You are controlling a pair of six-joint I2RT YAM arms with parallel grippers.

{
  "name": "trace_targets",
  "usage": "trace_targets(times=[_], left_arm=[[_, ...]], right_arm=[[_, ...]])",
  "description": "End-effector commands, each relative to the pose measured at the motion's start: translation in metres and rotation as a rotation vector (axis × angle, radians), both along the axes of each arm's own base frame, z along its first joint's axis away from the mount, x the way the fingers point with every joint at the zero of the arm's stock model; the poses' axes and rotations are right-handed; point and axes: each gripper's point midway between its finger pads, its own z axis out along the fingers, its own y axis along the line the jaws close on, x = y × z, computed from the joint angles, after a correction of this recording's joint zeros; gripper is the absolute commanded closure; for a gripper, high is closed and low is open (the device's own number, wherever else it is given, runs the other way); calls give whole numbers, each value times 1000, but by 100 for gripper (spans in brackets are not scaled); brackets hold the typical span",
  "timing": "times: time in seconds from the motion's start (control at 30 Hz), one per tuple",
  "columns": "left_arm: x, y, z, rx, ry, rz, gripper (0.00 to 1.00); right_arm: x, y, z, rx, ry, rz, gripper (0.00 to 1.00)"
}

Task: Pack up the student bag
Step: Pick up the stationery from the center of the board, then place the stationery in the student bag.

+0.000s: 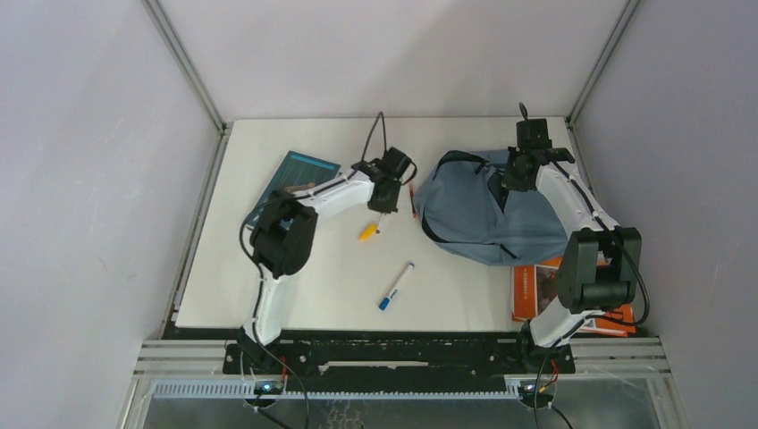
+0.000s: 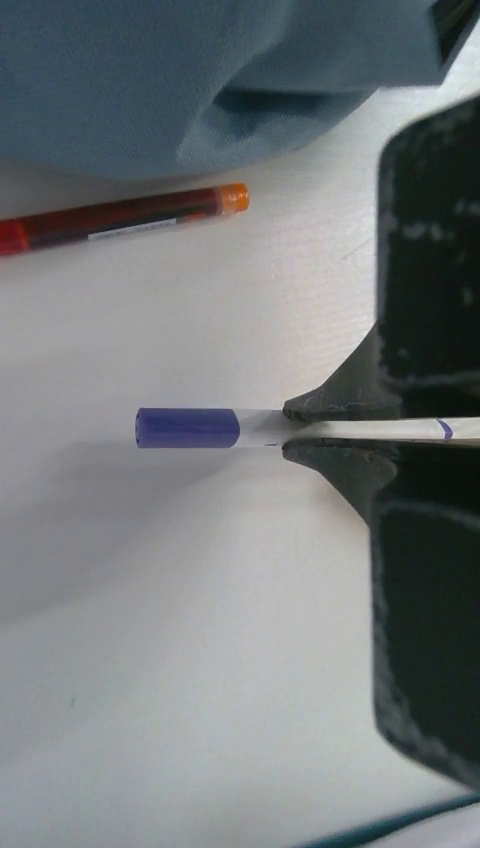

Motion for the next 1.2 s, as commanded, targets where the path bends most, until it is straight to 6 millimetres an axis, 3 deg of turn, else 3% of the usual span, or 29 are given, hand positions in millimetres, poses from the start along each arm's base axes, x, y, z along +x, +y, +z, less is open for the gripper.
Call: trace_targets(times=[0.0,0.1,0.27,0.5,0.67,0.83,1.0,1.17], left_arm=[[31,-18,130,-297,-177,16,100],[26,-40,165,-455,-175,-22,100],[5,-107,207,-795,-55,-143,100],[-4,-196,221,-1148,126,-172,100],[-4,-241,235,-1301,225,-179,100],[3,-261,212,-1324,299,-86,100],[9,-263,175,-1303,393,80,100],[8,-267,159,-1306,493,164,100]], right_arm=[[10,8,34,39,-122,2,100],[10,11,34,43,-123,8,100],[10,15,33,44,-124,13,100],[10,14,33,42,-123,5,100],[11,10,31,27,-121,-7,100],[13,7,26,19,-110,-12,100],[11,4,25,7,-102,-20,100],[11,4,28,6,-112,-22,100]])
